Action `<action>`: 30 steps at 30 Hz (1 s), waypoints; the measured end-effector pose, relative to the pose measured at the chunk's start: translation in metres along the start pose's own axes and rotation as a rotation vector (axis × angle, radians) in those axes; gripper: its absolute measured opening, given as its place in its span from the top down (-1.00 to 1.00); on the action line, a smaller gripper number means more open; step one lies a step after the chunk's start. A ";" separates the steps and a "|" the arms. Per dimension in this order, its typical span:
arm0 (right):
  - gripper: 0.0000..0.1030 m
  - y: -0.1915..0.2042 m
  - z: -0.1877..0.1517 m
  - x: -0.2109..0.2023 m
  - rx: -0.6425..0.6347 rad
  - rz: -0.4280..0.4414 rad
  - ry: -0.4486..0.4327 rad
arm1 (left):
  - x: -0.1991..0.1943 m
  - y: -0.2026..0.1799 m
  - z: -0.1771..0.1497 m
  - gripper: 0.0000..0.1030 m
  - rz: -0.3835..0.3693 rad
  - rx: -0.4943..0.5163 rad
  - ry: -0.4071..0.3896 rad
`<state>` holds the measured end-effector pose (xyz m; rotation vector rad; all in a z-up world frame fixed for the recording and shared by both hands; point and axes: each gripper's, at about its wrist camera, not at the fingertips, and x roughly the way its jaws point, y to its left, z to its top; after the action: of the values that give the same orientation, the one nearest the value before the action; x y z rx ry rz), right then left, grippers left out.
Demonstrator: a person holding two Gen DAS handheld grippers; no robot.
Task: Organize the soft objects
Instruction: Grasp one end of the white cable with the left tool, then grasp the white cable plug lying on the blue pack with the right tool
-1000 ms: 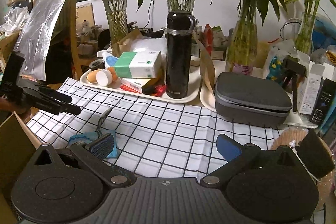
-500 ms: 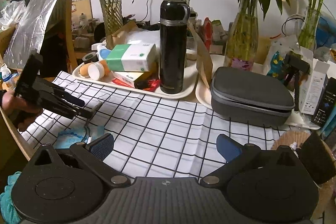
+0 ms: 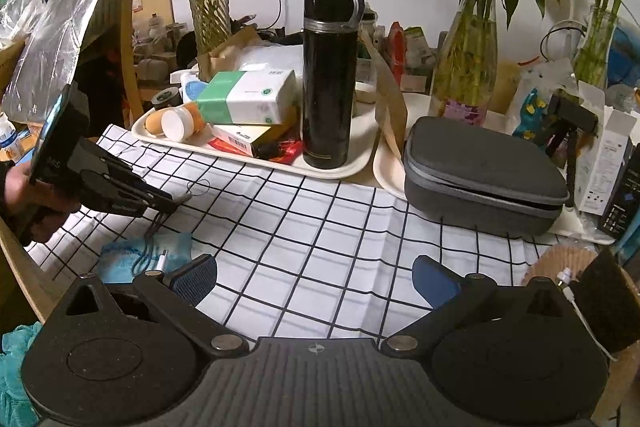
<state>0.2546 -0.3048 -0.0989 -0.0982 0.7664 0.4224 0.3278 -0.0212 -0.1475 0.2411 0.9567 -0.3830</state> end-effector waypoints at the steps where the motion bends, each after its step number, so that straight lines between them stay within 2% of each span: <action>1: -1.00 0.000 0.000 0.000 0.001 -0.002 0.002 | -0.005 0.001 0.004 0.82 -0.001 -0.006 -0.009; 8: -1.00 -0.004 -0.001 0.005 0.005 0.017 0.021 | -0.065 0.006 0.023 0.82 -0.016 -0.049 -0.122; 16: -1.00 -0.014 -0.002 0.025 0.021 0.088 0.081 | -0.126 0.001 0.009 0.82 -0.070 -0.107 -0.207; 23: -0.96 -0.014 0.000 0.052 0.020 0.267 0.151 | -0.139 0.003 0.008 0.82 -0.075 -0.107 -0.256; 25: -0.81 -0.012 0.001 0.057 0.015 0.294 0.159 | -0.138 0.004 0.006 0.82 -0.075 -0.107 -0.254; 28: -0.73 -0.001 0.006 0.075 -0.044 0.397 0.193 | -0.136 0.005 0.005 0.82 -0.073 -0.102 -0.249; 30: -0.55 0.007 0.008 0.084 -0.086 0.451 0.217 | -0.136 0.008 0.003 0.82 -0.076 -0.104 -0.245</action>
<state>0.3108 -0.2679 -0.1505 -0.0506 0.9869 0.8844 0.2631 0.0134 -0.0328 0.0610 0.7433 -0.4207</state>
